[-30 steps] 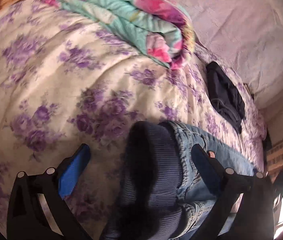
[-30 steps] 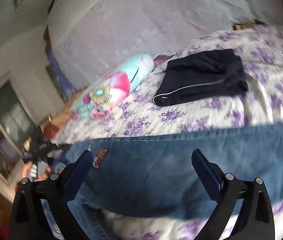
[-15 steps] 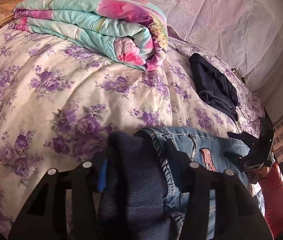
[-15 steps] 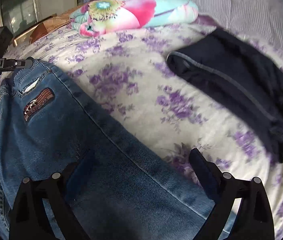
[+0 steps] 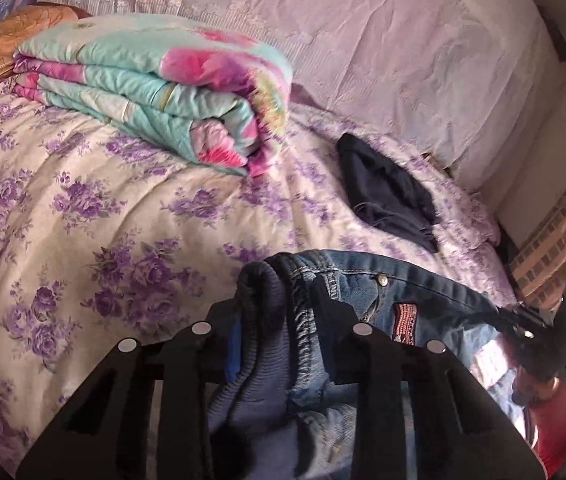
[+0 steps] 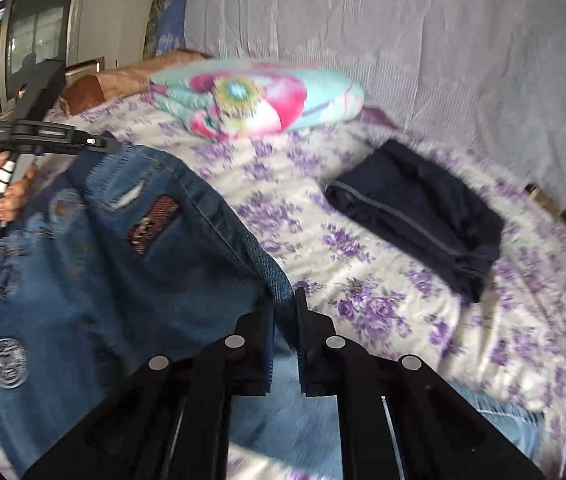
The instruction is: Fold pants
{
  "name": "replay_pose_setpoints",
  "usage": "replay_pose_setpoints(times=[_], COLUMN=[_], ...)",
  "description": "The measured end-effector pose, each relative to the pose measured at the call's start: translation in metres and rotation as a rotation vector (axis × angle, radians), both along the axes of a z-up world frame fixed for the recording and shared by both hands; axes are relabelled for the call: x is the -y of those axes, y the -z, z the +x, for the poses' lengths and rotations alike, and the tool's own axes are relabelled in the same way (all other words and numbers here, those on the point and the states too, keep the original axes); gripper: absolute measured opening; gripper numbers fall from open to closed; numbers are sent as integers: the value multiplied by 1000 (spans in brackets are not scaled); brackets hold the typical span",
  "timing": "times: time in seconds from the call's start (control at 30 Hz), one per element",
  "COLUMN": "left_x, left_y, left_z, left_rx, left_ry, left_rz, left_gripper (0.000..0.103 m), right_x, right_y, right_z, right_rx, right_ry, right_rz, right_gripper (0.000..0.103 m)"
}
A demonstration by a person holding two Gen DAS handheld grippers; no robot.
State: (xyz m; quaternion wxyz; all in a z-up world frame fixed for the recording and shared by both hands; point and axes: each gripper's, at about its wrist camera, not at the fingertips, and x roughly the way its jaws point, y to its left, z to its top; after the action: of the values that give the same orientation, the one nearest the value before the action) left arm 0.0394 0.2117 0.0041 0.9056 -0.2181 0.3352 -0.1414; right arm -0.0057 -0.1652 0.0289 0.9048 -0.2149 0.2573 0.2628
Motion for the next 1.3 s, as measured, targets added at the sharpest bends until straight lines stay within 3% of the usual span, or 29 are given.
replay_pose_setpoints(times=[0.1, 0.2, 0.23, 0.3, 0.37, 0.4, 0.47, 0.53, 0.57, 0.63, 0.73, 0.77, 0.83, 0.97, 1.07, 1.13, 1.17, 1.2, 1.3], left_x=[-1, -1, -1, -2, -9, -15, -35, -54, -57, -53, -31, -25, -14, -2, 12, 18, 21, 24, 27], left_y=[-14, -21, -21, -14, 2, 14, 36, 51, 55, 55, 39, 32, 18, 1, 13, 30, 36, 40, 41], left_z=[-28, -57, -71, -97, -127, -142, -167, -191, -200, -210, -211, -208, -199, -181, -163, -153, -151, -150, -157], left_rx=[68, 132, 148, 155, 139, 124, 73, 93, 87, 78, 60, 53, 35, 8, -121, -179, -192, -195, -147], left_ry=[28, 55, 50, 0, -64, -94, -125, -112, -133, -160, -157, -148, -174, -195, -165, -171, -167, -167, -165], left_rz=[-73, -144, -150, -141, -142, -169, -322, -523, -549, -531, -455, -442, -404, -348, -325, -329, -313, -281, -231], left_gripper=[29, 34, 39, 61, 77, 79, 80, 81, 81, 81, 82, 83, 83, 83, 83, 69, 48, 38, 23], right_x=[8, 10, 8, 5, 6, 7, 9, 10, 14, 17, 18, 19, 20, 25, 35, 43, 46, 49, 55], right_y=[-10, 2, 13, 36, 55, 65, 77, 79, 75, 76, 77, 76, 75, 70, 66, 63, 63, 64, 69], right_z=[-64, -129, -150, -180, -196, -201, -202, -200, -197, -191, -194, -197, -206, -209, -205, -202, -201, -201, -203], right_rx=[80, 126, 137, 122, 92, 75, 45, 16, 15, -26, -8, 10, 46, 83, 76, 63, 59, 58, 65], right_ry=[7, -22, -37, -69, -93, -97, -96, -86, -88, -94, -87, -89, -87, -74, -47, -18, -10, -3, 6], right_rz=[41, 51, 39, 23, 20, 15, 7, 15, 47, 69, 72, 73, 77, 98, 141, 162, 158, 145, 49], right_gripper=[10, 9, 9, 9, 4, 4, 4, 4, 4, 5, 8, 14, 42, 43, 43, 43, 43, 43, 43])
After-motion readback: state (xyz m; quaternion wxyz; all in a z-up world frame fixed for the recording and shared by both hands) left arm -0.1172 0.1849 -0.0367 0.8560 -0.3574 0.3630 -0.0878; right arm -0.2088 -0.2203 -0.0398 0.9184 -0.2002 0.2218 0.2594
